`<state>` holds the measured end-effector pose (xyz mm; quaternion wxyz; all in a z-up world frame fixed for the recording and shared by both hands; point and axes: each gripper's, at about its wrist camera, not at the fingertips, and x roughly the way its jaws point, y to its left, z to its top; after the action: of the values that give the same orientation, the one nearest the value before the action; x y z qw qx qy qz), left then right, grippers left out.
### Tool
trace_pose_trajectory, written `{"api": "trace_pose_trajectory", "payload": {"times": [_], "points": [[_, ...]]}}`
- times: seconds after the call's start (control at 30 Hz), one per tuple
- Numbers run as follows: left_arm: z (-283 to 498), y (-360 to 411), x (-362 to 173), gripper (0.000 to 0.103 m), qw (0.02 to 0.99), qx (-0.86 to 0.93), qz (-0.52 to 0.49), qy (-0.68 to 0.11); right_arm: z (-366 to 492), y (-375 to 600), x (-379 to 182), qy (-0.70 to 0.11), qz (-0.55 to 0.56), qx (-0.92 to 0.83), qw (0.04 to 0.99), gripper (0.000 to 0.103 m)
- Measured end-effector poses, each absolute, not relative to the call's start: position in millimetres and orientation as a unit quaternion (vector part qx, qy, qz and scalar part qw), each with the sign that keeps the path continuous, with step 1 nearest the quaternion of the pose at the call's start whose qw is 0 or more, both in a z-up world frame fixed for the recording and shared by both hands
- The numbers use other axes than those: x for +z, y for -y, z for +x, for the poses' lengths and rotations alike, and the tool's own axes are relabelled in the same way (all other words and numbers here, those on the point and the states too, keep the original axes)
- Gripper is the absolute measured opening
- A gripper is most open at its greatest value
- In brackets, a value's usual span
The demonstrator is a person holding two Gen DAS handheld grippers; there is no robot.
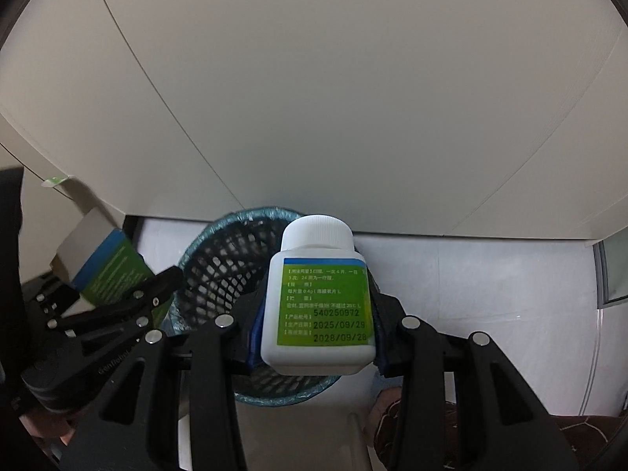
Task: Collect trash
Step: 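Carry both items down over the wastebasket and open both tools to drop them, then raise both empty tools back up toward the counter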
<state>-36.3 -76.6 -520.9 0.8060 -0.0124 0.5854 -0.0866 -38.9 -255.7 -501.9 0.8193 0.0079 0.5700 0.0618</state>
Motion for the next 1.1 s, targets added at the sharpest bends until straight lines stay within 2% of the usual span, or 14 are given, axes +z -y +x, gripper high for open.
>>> {"api": "trace_pose_trajectory", "payload": {"times": [0.2, 0.47, 0.73, 0.8, 0.97, 1.03, 1.1], "points": [[-38.3, 79.9, -525.7, 0.076, 0.807, -0.079, -0.016, -0.584, -42.4, 253.8, -507.5, -0.576, 0.011, 0.069, 0.814, 0.039], [-34.8, 45.2, -513.2, 0.097, 0.820, -0.047, -0.024, -0.570, -37.1, 234.1, -527.0, -0.588, 0.005, 0.100, 0.803, 0.039], [-32.7, 25.2, -509.0, 0.097, 0.817, -0.033, -0.024, -0.575, -44.0, 205.9, -547.9, -0.604, -0.008, 0.122, 0.788, 0.040], [-32.4, 22.6, -507.4, 0.097, 0.817, -0.032, -0.024, -0.576, -44.8, 202.8, -548.0, -0.604, -0.007, 0.125, 0.787, 0.055], [-32.2, 20.2, -500.7, 0.097, 0.817, -0.033, -0.026, -0.575, -44.3, 196.9, -549.6, -0.595, -0.006, 0.121, 0.795, 0.073], [-33.2, 19.1, -494.8, 0.097, 0.819, -0.030, -0.026, -0.572, -45.1, 195.9, -546.7, -0.594, -0.007, 0.116, 0.796, 0.076], [-35.1, 17.1, -486.5, 0.097, 0.822, -0.027, -0.027, -0.568, -45.9, 199.9, -536.4, -0.590, -0.006, 0.109, 0.800, 0.086]]}}
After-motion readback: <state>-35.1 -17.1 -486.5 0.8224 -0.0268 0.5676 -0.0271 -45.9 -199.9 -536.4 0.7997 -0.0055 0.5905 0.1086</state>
